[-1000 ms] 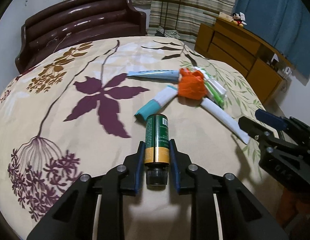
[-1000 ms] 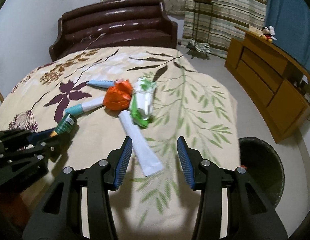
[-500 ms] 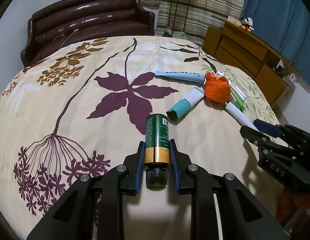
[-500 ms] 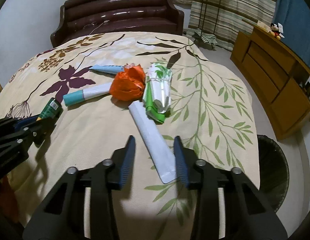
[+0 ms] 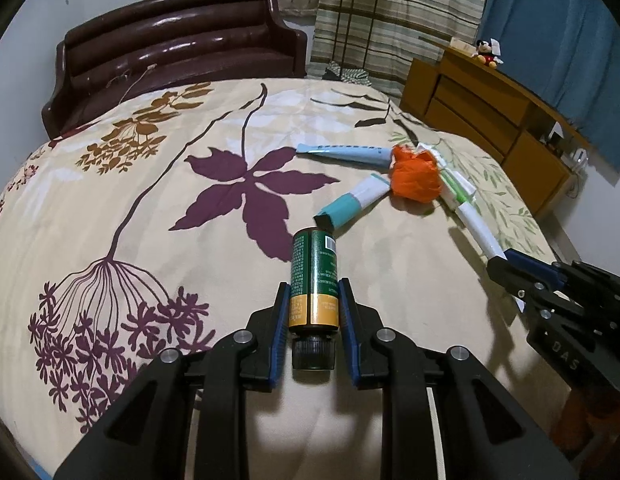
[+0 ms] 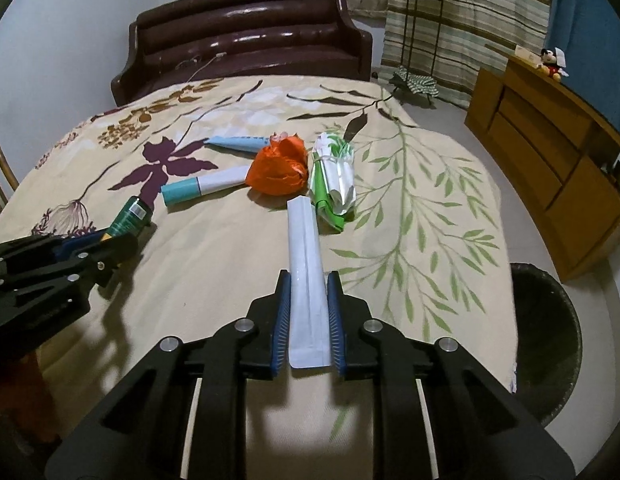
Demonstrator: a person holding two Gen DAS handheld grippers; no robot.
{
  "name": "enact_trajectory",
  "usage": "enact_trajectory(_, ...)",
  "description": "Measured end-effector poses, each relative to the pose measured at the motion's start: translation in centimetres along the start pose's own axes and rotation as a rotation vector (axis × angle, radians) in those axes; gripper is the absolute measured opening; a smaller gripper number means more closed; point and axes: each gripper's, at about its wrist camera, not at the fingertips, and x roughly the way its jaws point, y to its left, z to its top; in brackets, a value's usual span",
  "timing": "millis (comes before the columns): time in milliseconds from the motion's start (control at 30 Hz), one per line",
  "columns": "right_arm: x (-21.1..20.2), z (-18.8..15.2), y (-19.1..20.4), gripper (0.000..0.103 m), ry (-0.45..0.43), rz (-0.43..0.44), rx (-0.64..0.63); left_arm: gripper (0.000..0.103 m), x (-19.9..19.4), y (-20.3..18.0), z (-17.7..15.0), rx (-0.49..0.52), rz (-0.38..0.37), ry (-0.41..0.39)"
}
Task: Collect trash
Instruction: 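Grasp the long white tube with the right tool while the left tool holds the can, then carry the can and white tube over the black bin with both tools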
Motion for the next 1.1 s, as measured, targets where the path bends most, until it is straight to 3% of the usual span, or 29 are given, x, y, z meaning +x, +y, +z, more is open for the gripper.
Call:
enact_trajectory(467,-4.4,-0.9,-4.4,0.018,-0.109,-0.091,0.055,0.025,-1.6,-5.4,0.5,0.061,-0.013,-0.078)
enact_trajectory(1100,-7.6,-4.3,-15.5,0.018,-0.151,-0.252,0.233,0.025,-0.5,-17.2,1.1,0.212,-0.137,-0.125)
